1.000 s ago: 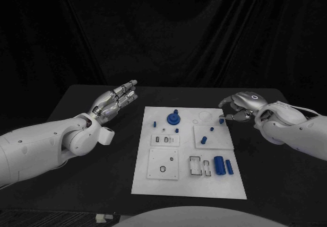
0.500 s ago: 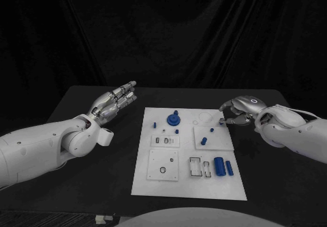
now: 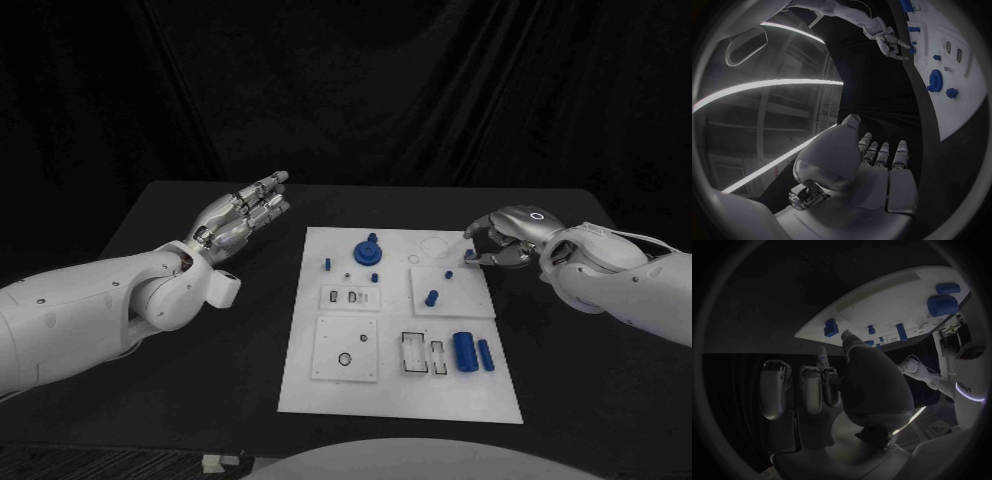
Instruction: Assemble the parts on the task board
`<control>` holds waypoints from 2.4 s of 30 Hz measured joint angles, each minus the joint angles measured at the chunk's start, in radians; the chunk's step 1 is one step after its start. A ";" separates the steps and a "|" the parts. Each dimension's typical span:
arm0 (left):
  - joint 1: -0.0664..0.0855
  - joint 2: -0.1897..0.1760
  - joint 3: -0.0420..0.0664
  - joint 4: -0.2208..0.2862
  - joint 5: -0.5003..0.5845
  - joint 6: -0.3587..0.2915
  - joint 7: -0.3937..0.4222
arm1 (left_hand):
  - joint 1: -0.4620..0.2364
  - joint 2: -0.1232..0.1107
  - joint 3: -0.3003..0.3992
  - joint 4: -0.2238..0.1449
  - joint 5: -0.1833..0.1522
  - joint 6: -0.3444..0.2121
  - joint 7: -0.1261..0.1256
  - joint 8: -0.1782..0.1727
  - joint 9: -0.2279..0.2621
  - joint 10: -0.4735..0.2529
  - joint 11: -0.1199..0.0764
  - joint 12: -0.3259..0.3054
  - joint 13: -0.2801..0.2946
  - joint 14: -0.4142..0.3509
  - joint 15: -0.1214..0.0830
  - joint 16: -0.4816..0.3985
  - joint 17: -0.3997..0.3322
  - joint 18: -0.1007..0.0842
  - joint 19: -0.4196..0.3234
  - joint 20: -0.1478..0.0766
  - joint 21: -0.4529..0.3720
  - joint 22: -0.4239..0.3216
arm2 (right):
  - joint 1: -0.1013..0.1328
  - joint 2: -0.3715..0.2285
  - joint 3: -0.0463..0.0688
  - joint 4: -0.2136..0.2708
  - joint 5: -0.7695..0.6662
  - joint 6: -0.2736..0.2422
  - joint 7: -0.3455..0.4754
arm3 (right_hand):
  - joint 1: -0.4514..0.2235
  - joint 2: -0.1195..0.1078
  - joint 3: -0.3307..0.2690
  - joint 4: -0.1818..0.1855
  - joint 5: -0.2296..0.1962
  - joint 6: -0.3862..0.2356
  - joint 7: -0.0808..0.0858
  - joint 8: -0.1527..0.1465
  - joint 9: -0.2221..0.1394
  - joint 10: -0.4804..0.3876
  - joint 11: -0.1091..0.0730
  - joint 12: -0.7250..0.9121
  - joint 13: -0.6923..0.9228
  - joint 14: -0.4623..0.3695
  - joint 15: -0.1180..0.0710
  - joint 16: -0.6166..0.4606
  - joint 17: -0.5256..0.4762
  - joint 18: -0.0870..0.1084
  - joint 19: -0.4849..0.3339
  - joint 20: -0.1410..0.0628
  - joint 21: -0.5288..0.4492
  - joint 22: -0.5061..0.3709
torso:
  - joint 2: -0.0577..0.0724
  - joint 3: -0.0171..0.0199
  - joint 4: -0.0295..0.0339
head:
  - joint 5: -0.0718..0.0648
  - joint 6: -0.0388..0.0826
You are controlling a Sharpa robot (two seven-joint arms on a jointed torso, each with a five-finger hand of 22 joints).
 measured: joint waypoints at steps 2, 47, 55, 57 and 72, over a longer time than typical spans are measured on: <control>0.000 0.000 0.000 0.000 0.000 0.000 0.000 | 0.000 0.000 0.000 0.000 0.000 0.000 0.000 0.000 0.000 0.000 0.000 0.000 0.000 0.000 0.000 0.000 0.000 0.000 0.000 0.000 0.000 0.000 | 0.000 0.001 0.000 -0.001 -0.001 0.004 0.000 | 0.000 0.000 0.000 0.000 0.006 -0.003 0.002 0.001 0.001 0.000 0.000 0.000 0.000 0.000 0.000 0.000 0.000 0.000 0.000 0.000 0.000 0.000 | 0.000 0.0000 -0.0002 | 0.000 -0.001; -0.001 0.000 0.000 0.000 0.000 0.001 0.001 | 0.000 0.000 0.000 0.000 0.000 0.000 0.000 0.000 0.000 0.000 0.000 0.000 0.000 0.000 0.000 0.000 0.000 0.000 0.000 0.000 0.000 0.001 | -0.002 0.018 0.000 -0.020 -0.008 0.053 -0.003 | 0.067 0.021 0.025 -0.008 0.127 0.047 0.004 0.078 0.034 0.000 0.000 0.000 0.000 0.000 0.000 0.000 0.000 0.000 0.003 0.004 -0.017 0.000 | 0.000 -0.0001 0.0003 | -0.004 -0.015; -0.001 0.000 0.000 0.000 0.000 0.001 0.001 | 0.000 0.000 0.000 0.000 0.000 0.000 0.000 0.000 0.000 0.000 0.000 0.000 0.000 0.000 0.000 0.000 0.000 0.000 0.000 0.000 0.000 0.000 | -0.003 0.023 0.000 -0.023 -0.008 0.059 -0.004 | 0.073 0.022 0.031 -0.008 0.138 0.062 0.006 0.088 0.038 0.000 0.000 0.000 0.000 0.000 0.000 0.000 0.000 0.000 0.003 0.003 -0.021 0.000 | 0.000 -0.0001 0.0004 | -0.004 -0.016; -0.001 0.000 0.000 0.000 0.000 0.001 0.001 | 0.000 0.000 0.000 0.000 0.000 0.000 0.000 0.000 0.000 0.000 0.000 0.000 0.000 0.000 0.000 0.000 0.000 0.000 0.000 0.000 0.000 0.000 | -0.003 0.024 0.000 -0.023 -0.008 0.061 -0.004 | 0.073 0.022 0.031 -0.008 0.138 0.068 0.008 0.094 0.039 0.000 0.000 0.000 0.000 0.000 0.000 0.000 0.000 0.000 0.003 0.004 -0.021 0.000 | 0.000 -0.0001 0.0004 | -0.004 -0.017; -0.001 0.000 0.000 0.000 0.000 0.002 0.001 | 0.000 0.000 0.000 0.000 0.000 0.000 0.000 0.000 0.000 0.000 0.000 0.000 0.000 0.000 0.000 0.000 0.000 0.000 0.000 0.000 0.000 0.000 | -0.003 0.026 0.000 -0.025 -0.009 0.075 -0.009 | 0.090 0.024 0.033 -0.011 0.146 0.102 0.009 0.111 0.045 0.000 0.000 0.000 0.000 -0.004 0.004 0.000 0.000 0.000 0.003 0.004 -0.027 0.000 | 0.000 -0.0001 0.0003 | -0.003 -0.022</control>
